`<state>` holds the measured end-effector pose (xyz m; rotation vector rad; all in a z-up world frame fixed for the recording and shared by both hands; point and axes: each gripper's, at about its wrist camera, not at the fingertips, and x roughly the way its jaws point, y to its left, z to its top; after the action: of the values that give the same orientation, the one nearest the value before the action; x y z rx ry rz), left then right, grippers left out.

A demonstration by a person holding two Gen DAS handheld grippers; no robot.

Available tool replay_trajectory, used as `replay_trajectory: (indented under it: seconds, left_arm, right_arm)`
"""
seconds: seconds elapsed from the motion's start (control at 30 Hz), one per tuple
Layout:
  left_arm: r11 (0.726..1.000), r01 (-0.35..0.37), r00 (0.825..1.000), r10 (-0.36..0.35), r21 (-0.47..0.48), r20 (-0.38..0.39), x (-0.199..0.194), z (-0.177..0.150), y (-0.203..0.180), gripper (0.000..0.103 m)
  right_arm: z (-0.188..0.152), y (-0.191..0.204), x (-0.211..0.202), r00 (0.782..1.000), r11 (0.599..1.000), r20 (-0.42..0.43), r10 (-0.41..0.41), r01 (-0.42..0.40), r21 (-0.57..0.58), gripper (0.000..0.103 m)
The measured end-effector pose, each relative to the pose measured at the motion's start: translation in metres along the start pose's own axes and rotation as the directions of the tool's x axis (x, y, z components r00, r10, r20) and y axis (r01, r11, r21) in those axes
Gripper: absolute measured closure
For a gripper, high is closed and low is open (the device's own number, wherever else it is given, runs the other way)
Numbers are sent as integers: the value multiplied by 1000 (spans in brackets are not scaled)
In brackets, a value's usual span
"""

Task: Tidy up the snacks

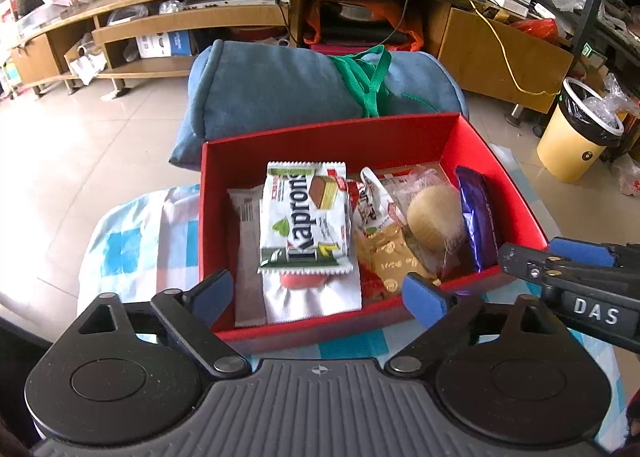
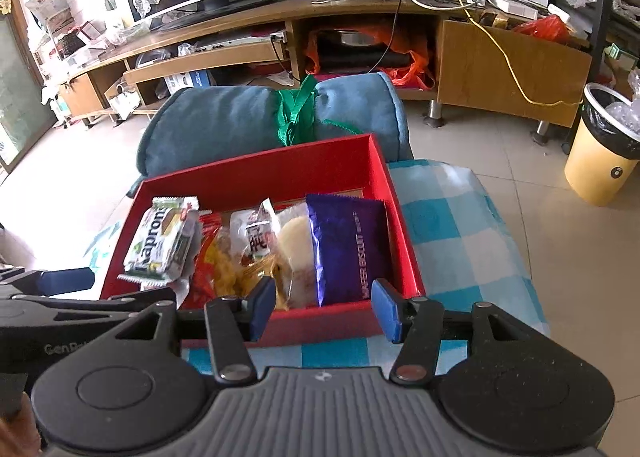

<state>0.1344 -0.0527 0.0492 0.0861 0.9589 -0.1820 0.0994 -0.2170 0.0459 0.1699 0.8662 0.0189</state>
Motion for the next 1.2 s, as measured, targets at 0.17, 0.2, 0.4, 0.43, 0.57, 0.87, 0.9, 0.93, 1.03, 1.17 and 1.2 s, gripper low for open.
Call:
replay_trajectory:
  seconds: [0.17,0.2,0.4,0.43,0.57,0.87,0.9,0.93,1.03,1.17,1.2]
  left_arm:
    - [1000,-5,1000,5,5,-1,-7,-13,1,6]
    - [1000,-5,1000,5,5,-2,-8,-16,1,5]
    - [999,-19,1000,19,35,-14,-13,-33,-3,3]
    - [999,-22,1000,23,39,-15,-14,-35,-4,2]
    - [999,-15,1000,16,39,-13,-18,-42,-5,1]
    - [999,-7,1000,7,51,-11,-26,-55,-7,1]
    - [999,-6,1000,7,51,-9,-28,-56,-7,1]
    - [999,-7,1000,7,51,-5,-29,-57,-7,1]
    - [999,-7,1000,7,50,1,-33,-59,-6,0]
    - [999,-11,1000,11,53,6,-36,-63,-6,0]
    - [998,-13,1000,13,56,7,-37,-64,-7,0]
  right_arm:
    - [-14,-1,-11,1000,1000,-5,-10,10,0,52]
    - [-17,-1,-12,1000,1000,-9,-9,9,0,52]
    - [-35,0,-20,1000,1000,-26,-14,14,-6,52]
    - [-37,0,-20,1000,1000,-29,-13,13,-2,52]
    - [-44,1,-24,999,1000,-34,-8,9,2,52]
    - [-57,4,-34,999,1000,-40,4,-4,4,51]
    - [-58,4,-36,999,1000,-38,5,-5,6,51]
    - [-60,5,-37,999,1000,-37,7,-7,7,51]
    - [-63,6,-42,999,1000,-31,12,-12,9,51]
    - [-67,7,-48,999,1000,-28,24,-23,11,51]
    - [-68,8,-50,999,1000,-27,26,-26,11,51]
